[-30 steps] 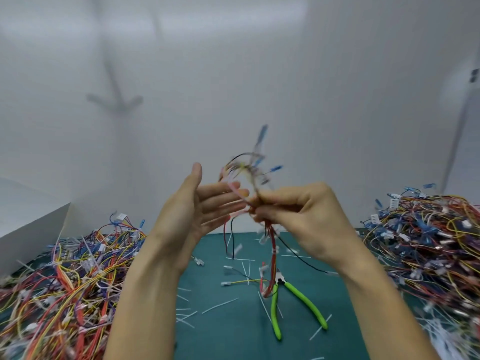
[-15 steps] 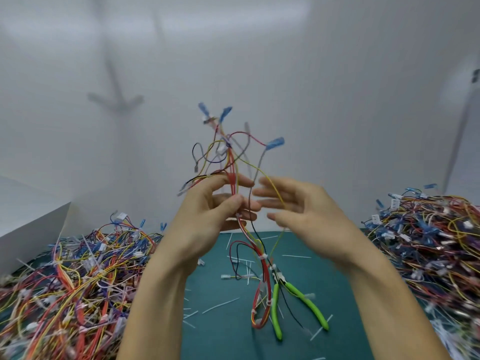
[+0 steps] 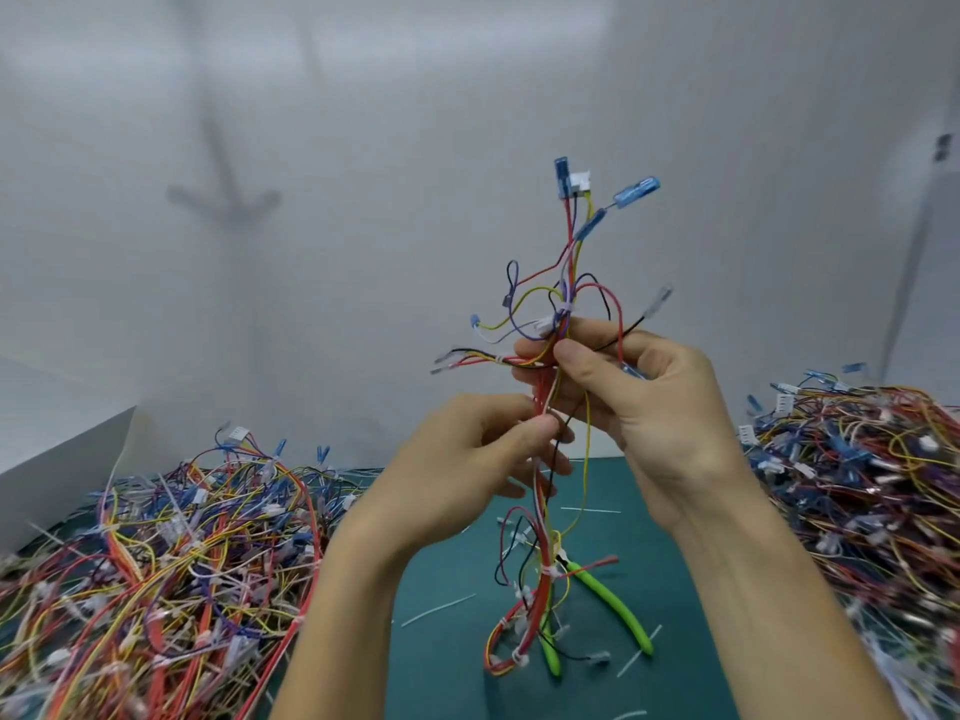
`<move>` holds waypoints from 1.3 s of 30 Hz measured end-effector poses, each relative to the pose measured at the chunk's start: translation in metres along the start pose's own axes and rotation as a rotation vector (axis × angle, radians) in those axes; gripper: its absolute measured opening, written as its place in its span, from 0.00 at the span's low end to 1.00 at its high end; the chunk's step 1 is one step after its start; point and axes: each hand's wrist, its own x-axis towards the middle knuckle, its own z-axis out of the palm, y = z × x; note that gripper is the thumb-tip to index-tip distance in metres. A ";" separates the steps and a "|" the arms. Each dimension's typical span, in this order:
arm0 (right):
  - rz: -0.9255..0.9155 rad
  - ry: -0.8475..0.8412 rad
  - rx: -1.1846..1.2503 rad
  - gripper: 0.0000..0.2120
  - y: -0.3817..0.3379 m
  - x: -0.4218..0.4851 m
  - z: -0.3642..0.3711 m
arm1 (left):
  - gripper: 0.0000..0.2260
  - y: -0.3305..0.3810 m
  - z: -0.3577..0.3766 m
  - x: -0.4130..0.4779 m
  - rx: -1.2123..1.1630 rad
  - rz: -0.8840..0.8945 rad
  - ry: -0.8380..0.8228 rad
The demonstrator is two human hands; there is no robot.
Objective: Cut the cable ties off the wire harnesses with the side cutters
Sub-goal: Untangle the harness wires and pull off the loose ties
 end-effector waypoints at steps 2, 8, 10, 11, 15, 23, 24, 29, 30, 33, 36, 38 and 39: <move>-0.010 0.036 0.043 0.07 -0.001 0.000 0.000 | 0.17 -0.003 0.003 0.001 -0.019 -0.077 -0.065; -0.019 0.176 0.156 0.06 -0.003 0.003 -0.002 | 0.15 -0.016 0.005 0.002 0.287 -0.135 -0.211; -0.009 0.209 0.200 0.06 -0.004 0.004 -0.005 | 0.19 -0.021 0.005 0.002 0.325 -0.201 -0.210; -0.004 0.222 0.222 0.06 -0.005 0.004 -0.006 | 0.21 -0.023 0.005 0.001 0.290 -0.233 -0.205; 0.007 0.271 0.311 0.06 -0.007 0.005 -0.010 | 0.35 -0.025 0.000 -0.003 -0.011 -0.363 -0.202; 0.005 0.351 0.369 0.05 -0.010 0.006 -0.014 | 0.29 -0.032 -0.011 -0.004 0.065 -0.249 -0.218; 0.002 0.356 0.374 0.05 -0.011 0.007 -0.015 | 0.25 -0.034 -0.015 -0.005 0.051 -0.220 -0.234; -0.002 0.362 0.409 0.05 -0.014 0.007 -0.020 | 0.11 -0.043 -0.032 -0.012 0.028 -0.203 -0.296; -0.003 0.360 0.416 0.05 -0.015 0.007 -0.020 | 0.11 -0.044 -0.033 -0.012 0.055 -0.225 -0.291; 0.005 0.351 0.417 0.05 -0.014 0.007 -0.020 | 0.07 -0.049 -0.034 -0.013 0.224 -0.306 -0.253; 0.020 0.339 0.414 0.04 -0.013 0.007 -0.017 | 0.11 -0.050 -0.035 -0.014 0.353 -0.378 -0.211; 0.028 0.332 0.420 0.05 -0.011 0.007 -0.016 | 0.11 -0.052 -0.035 -0.014 0.281 -0.414 -0.153; 0.030 0.329 0.422 0.05 -0.011 0.007 -0.016 | 0.11 -0.052 -0.035 -0.014 0.219 -0.441 -0.107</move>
